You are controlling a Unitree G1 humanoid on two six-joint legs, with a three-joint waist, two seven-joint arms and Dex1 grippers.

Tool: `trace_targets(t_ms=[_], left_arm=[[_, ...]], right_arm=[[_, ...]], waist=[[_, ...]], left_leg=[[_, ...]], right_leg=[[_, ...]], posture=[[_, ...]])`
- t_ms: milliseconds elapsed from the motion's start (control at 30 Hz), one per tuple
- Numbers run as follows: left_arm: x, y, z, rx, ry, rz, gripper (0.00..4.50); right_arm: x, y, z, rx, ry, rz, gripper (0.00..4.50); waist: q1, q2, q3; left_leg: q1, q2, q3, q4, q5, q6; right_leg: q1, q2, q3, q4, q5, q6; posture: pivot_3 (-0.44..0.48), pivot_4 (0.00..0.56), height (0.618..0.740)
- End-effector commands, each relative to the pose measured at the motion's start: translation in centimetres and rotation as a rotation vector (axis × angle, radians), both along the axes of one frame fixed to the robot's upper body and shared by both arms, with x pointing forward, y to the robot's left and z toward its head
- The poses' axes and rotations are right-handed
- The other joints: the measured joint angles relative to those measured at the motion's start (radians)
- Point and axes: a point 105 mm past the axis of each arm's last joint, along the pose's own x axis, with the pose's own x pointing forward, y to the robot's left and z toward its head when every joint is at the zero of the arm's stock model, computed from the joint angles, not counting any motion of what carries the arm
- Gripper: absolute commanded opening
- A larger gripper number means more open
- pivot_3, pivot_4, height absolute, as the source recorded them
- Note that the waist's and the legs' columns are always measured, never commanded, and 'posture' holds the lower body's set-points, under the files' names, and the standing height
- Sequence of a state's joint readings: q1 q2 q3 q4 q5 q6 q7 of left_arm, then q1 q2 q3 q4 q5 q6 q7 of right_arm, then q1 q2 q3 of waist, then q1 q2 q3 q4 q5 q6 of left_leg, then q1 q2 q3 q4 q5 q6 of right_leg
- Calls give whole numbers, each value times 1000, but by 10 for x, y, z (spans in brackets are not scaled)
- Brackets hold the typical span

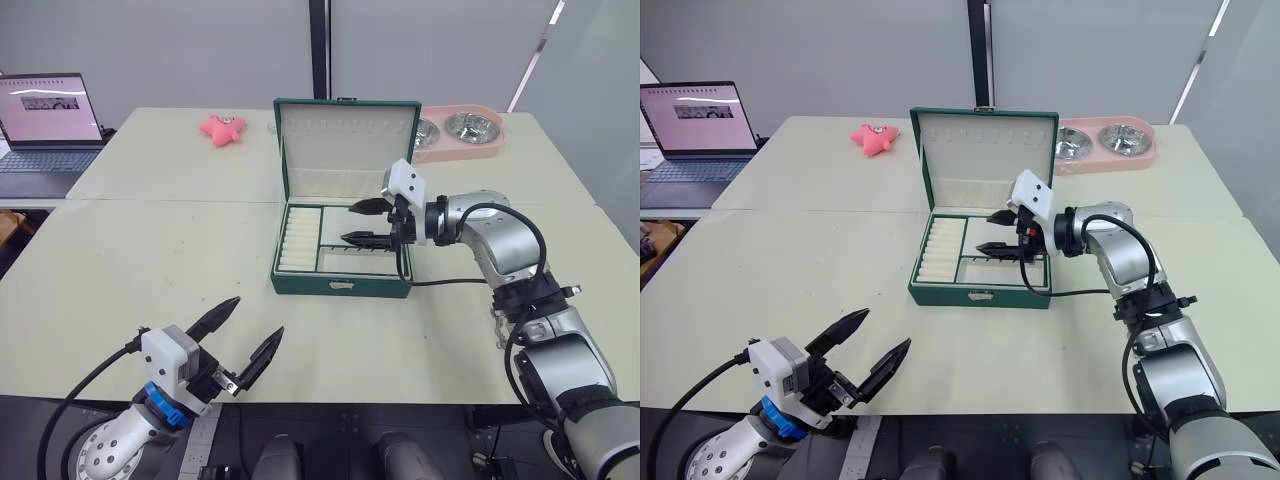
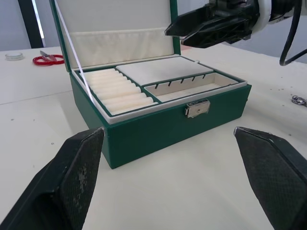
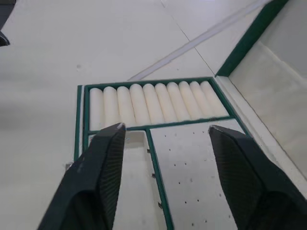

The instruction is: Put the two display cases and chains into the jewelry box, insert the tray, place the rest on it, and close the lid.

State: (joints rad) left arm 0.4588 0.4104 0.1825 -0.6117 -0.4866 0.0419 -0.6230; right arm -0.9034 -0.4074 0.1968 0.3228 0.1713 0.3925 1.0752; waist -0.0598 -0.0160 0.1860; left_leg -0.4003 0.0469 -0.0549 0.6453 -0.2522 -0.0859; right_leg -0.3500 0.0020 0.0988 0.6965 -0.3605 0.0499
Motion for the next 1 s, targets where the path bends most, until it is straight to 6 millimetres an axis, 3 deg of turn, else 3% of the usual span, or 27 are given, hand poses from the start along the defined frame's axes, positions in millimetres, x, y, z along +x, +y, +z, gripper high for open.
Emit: trace_targets(t_ms=[33, 300, 533, 667, 833, 933, 1000], left_arm=[[0, -2, 2, -7, -12, -16, 4500], [4, -4, 3, -3, -11, -31, 4500], [5, -7, 5, -4, -6, -37, 4500], [5, -8, 5, -3, -2, -37, 4500], [5, -7, 3, -2, 3, -33, 4500], [6, -5, 1, 3, 7, -24, 4500], [9, 3, 0, 0, 11, -6, 4500]], right_arm=[[8, -5, 7, 76, -28, -52, 1963], [15, -10, -26, 37, 42, -111, 55], [14, -17, -49, -44, 87, -129, 24], [15, -16, -45, -26, 78, -125, 24], [15, -15, -23, 81, 54, -105, 24], [12, -22, -5, 168, 25, -101, 577], [9, -40, 0, 197, 8, -120, 1060]], waist=[[-1, 0, 0], [-1, 0, 0], [-1, 0, 0], [-1, 0, 0], [0, 0, 0], [0, 0, 0], [1, 0, 0]], left_leg=[[0, 0, 0, 0, 0, 0], [0, 0, 0, 0, 0, 0], [1, 0, 0, 0, 0, 0], [1, 0, -1, 0, 0, 0], [1, 0, -1, 0, 0, 0], [0, 0, -1, 0, 0, 0], [0, 0, -1, 0, 0, 0]], right_leg=[[0, 0, 0, 0, 0, 0], [0, 0, 0, 0, 0, 0], [1, 0, 0, 1, 0, 0], [1, 0, 0, 1, 0, 0], [1, 0, 0, 1, 0, 0], [1, 0, 0, 1, 0, 0], [0, 0, 0, 0, 0, 0]], posture=[[0, 150, 740], [0, 150, 740], [0, 150, 740], [0, 150, 740], [0, 150, 740], [0, 150, 740], [0, 150, 740]])
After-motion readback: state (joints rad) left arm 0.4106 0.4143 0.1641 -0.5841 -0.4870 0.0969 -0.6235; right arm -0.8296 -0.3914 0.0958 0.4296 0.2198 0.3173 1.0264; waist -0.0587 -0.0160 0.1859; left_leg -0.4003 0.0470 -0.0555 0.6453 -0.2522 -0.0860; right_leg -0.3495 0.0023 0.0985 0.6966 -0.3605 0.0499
